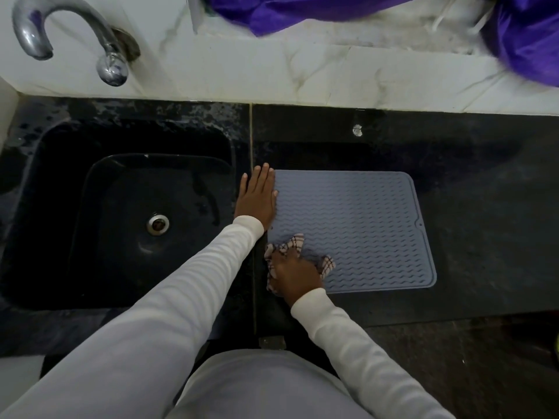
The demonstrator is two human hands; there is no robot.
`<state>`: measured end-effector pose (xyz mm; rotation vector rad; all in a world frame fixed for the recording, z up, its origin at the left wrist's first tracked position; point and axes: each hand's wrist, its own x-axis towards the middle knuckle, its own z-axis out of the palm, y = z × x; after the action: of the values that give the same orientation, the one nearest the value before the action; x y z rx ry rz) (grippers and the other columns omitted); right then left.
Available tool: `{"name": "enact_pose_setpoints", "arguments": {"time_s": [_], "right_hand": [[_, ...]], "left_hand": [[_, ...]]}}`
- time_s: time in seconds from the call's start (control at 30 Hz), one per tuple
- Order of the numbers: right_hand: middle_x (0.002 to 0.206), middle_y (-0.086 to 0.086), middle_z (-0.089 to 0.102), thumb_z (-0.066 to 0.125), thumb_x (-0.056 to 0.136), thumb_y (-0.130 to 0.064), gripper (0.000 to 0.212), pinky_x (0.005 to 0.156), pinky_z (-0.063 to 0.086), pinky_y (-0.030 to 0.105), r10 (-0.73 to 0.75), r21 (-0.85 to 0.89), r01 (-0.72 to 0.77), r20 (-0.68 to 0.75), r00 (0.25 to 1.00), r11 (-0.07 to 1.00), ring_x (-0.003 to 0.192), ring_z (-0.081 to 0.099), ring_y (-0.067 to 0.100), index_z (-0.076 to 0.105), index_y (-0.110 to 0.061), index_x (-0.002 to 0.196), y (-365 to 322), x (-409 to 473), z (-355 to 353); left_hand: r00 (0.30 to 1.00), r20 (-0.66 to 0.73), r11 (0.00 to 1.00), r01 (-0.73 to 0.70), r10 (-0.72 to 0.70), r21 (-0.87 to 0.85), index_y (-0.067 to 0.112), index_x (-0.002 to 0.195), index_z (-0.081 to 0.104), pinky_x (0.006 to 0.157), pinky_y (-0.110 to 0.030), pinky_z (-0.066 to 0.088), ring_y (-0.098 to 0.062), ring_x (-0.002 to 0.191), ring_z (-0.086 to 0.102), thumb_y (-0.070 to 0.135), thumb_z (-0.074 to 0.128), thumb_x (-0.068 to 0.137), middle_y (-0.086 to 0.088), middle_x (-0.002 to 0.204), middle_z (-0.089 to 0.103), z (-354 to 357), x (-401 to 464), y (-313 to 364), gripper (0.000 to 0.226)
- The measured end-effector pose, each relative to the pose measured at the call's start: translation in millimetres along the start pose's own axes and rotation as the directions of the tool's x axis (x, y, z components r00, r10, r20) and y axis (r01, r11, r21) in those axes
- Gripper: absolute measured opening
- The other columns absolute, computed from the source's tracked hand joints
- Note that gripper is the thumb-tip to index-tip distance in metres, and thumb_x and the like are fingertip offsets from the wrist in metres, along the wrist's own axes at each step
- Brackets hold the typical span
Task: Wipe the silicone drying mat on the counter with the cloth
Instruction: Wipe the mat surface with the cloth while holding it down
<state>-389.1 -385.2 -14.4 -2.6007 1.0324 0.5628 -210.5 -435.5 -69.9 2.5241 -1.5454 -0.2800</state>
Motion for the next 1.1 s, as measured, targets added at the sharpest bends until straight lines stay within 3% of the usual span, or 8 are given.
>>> {"name": "enact_pose_setpoints", "arguments": {"time_s": [0.13,0.27,0.4,0.63,0.77,0.9,1.0,1.1], "right_hand": [[0.149,0.039,0.019,0.067,0.082,-0.038,0.073,0.085,0.044,0.070,-0.043,-0.034,0.042,-0.028,0.999,0.999,0.091,0.064,0.049,0.035,-0.022,0.145,6,-26,3],[0.141,0.036,0.038,0.074,0.067,-0.041,0.073,0.074,0.038,0.078,-0.056,-0.012,0.056,-0.024,0.998,0.998,0.078,0.068,0.043,0.046,-0.031,0.134,14,-36,21],[0.151,0.027,0.028,0.067,0.079,-0.043,0.061,0.091,0.038,0.070,-0.164,-0.005,0.164,0.037,0.986,0.986,0.109,0.060,0.034,0.047,-0.037,0.137,27,-49,4],[0.129,0.005,0.060,0.053,0.088,-0.046,0.038,0.086,0.047,0.036,-0.183,0.002,0.183,-0.022,0.983,0.983,0.107,0.061,0.030,0.063,-0.029,0.121,95,-35,-46],[0.115,0.008,0.067,0.062,0.088,-0.042,0.035,0.078,0.050,0.037,-0.089,0.140,0.128,-0.255,0.963,0.982,0.099,0.063,0.033,0.065,-0.025,0.118,98,-17,-61],[0.114,0.009,0.067,0.054,0.080,-0.046,0.039,0.070,0.054,0.045,-0.152,0.109,0.181,-0.230,0.961,0.977,0.084,0.068,0.031,0.064,-0.030,0.114,46,-3,-19],[0.112,0.013,0.066,0.070,0.070,-0.041,0.044,0.054,0.048,0.031,-0.201,-0.028,0.200,-0.210,0.957,0.979,0.064,0.066,0.028,0.070,-0.024,0.111,18,-16,18],[0.129,0.018,0.059,0.064,0.080,-0.046,0.046,0.069,0.051,0.043,-0.179,-0.067,0.166,-0.308,0.934,0.984,0.073,0.066,0.032,0.065,-0.026,0.121,28,-22,28]], "left_hand": [[1.000,-0.009,1.000,-0.005,0.005,-0.006,0.012,0.157,0.007,0.123,-0.045,-0.002,-0.023,0.152,0.000,0.031,0.021,0.105,-0.004,0.165,0.004,1,-1,0,0.057],[1.000,-0.006,1.000,-0.009,0.009,-0.017,0.012,0.157,0.007,0.123,-0.044,-0.003,-0.022,0.152,0.000,0.030,0.021,0.105,-0.004,0.165,0.003,0,-1,-1,0.056],[1.000,0.001,1.000,-0.011,0.011,-0.022,0.012,0.157,0.007,0.123,-0.044,-0.003,-0.022,0.152,-0.001,0.031,0.020,0.105,-0.004,0.165,0.003,1,-1,-1,0.057],[1.000,0.015,0.999,-0.014,0.015,-0.033,0.013,0.157,0.009,0.123,-0.044,-0.003,-0.022,0.152,0.001,0.030,0.022,0.105,-0.004,0.165,0.004,0,-1,-2,0.056],[0.998,0.045,0.997,0.037,-0.033,-0.072,0.012,0.157,0.006,0.122,-0.043,-0.007,-0.022,0.152,-0.002,0.030,0.021,0.106,-0.004,0.165,0.001,-5,1,6,0.057],[0.993,0.043,0.982,0.112,-0.107,-0.150,0.010,0.157,0.005,0.122,-0.041,-0.009,-0.021,0.152,-0.002,0.041,0.022,0.105,-0.007,0.165,0.002,0,-3,19,0.063],[0.993,0.021,0.989,0.117,-0.115,-0.086,0.012,0.157,0.002,0.122,-0.041,-0.010,-0.022,0.152,-0.004,0.046,0.019,0.104,-0.007,0.165,-0.003,9,-10,23,0.065],[0.994,-0.006,0.993,0.112,-0.113,-0.038,0.009,0.157,0.003,0.122,-0.043,-0.008,-0.023,0.152,-0.002,0.046,0.018,0.104,-0.009,0.165,-0.001,11,-11,23,0.066]]}}
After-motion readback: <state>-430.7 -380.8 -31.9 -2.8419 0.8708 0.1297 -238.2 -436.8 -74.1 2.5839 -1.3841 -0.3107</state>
